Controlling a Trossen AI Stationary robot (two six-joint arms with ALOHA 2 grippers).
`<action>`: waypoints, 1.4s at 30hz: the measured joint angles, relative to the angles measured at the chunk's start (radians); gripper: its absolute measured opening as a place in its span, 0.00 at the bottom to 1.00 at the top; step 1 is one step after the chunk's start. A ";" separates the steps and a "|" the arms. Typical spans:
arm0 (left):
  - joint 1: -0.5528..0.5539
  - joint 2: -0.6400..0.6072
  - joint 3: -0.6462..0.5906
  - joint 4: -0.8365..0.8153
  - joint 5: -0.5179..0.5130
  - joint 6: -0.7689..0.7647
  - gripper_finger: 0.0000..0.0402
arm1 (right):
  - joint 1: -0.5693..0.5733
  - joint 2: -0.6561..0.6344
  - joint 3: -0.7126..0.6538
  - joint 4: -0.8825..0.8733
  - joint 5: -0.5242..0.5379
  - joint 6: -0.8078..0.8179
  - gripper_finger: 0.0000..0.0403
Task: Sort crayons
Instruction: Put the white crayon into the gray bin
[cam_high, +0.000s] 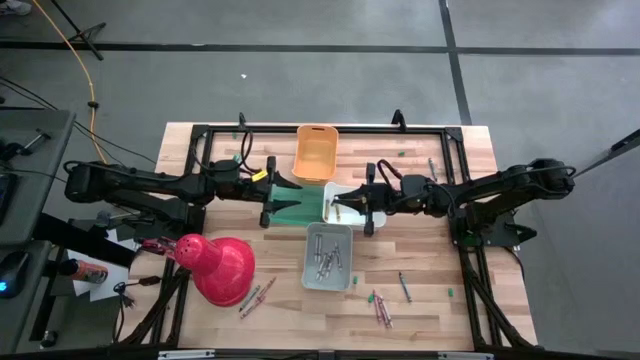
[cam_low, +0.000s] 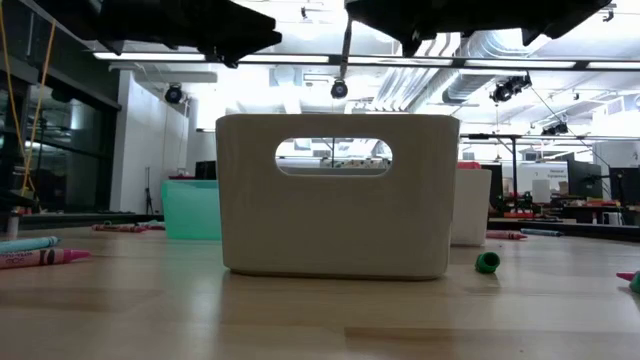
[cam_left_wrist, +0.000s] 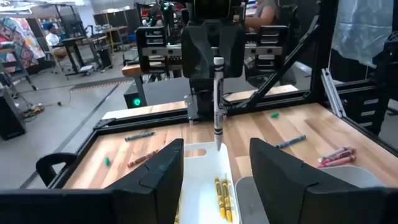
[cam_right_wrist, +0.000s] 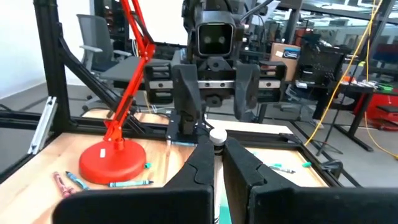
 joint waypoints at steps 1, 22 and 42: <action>0.000 0.000 0.000 0.007 0.000 0.000 0.42 | 0.000 0.000 0.000 0.003 0.000 0.000 0.00; 0.000 -0.001 0.000 0.020 0.000 0.000 0.42 | 0.000 0.000 0.000 0.003 -0.001 0.001 0.00; 0.000 -0.001 0.001 0.019 0.000 0.000 0.42 | -0.001 0.039 -0.001 0.017 0.005 0.000 0.00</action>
